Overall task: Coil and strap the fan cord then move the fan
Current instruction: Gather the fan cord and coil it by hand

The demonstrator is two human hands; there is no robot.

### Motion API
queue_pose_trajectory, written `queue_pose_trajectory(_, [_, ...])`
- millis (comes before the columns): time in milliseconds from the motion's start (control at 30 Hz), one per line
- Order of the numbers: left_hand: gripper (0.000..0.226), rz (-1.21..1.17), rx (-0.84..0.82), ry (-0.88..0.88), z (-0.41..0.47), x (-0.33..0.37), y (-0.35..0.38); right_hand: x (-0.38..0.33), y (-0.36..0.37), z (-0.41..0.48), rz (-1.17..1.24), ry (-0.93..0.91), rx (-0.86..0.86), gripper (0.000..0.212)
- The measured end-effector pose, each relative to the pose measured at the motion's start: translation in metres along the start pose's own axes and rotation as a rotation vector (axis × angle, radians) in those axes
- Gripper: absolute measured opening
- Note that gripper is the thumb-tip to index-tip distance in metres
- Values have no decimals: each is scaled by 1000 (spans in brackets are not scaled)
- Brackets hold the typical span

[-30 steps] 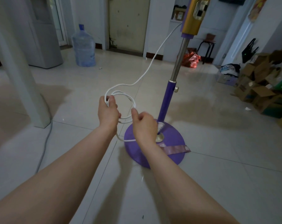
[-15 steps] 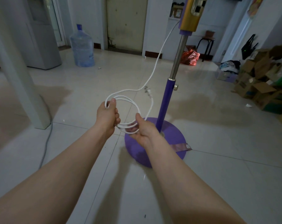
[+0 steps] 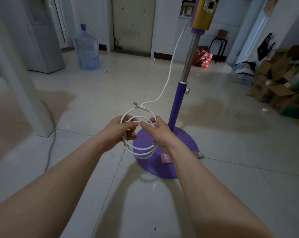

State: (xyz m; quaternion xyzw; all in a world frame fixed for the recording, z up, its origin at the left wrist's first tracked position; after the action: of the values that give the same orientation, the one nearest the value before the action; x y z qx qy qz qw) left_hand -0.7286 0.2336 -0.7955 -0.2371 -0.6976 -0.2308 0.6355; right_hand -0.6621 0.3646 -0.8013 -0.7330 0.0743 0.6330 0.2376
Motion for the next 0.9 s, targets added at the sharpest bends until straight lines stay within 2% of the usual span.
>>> queue_pose_trajectory(67, [29,-238,-159,-154,-3,0,4,-9,2,-1,-23,-88,-20,24])
queue_pose_trajectory(133, [69,-361,-264,-264,-6,0,2,-19,4,-4,-84,-155,-35,22])
queue_pose_trajectory(167, [89,-364,-277,-295,-5,0,-1,-24,6,-5,-132,-187,-52,20])
queue_pose_trajectory(233, [104,-276,-254,-324,-1,0,-7,-33,9,-9,-232,-243,-93,21])
queue_pose_trajectory(300, [97,-186,-258,-335,2,3,-11,-41,8,-13,-295,-287,-118,25])
queue_pose_trajectory(500, [61,6,-410,-294,-2,19,-6,-68,10,-14,-560,-399,-174,29])
queue_pose_trajectory(600, [46,-80,-389,-195,3,25,-5,-78,12,-8,-717,-431,-106,30])
queue_pose_trajectory(700, [47,-159,-291,-77,15,18,-6,-82,15,2,-871,-439,21,39])
queue_pose_trajectory(733, [43,-203,-244,-43,20,14,-9,-83,22,6,-870,-439,35,41])
queue_pose_trajectory(800, [36,-313,-165,5,26,4,-12,-85,33,8,-666,-421,89,47])
queue_pose_trajectory(833, [34,-375,-141,24,30,-1,-15,-87,34,8,-521,-392,191,45])
queue_pose_trajectory(900, [31,-491,-112,60,35,-7,-17,-83,22,7,-319,-253,500,26])
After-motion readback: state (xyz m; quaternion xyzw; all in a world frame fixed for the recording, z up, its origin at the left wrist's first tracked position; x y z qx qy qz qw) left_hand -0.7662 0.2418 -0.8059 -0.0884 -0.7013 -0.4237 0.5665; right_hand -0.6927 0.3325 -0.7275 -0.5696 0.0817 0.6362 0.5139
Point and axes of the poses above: each hand's wrist, its own z-axis towards the middle knuckle, its own y-axis out of the palm, x = y × z, the point moved 7 cm from there along z, towards the middle knuckle, and after that the axes turned 2 degrees about z, right-handed, at the moved point
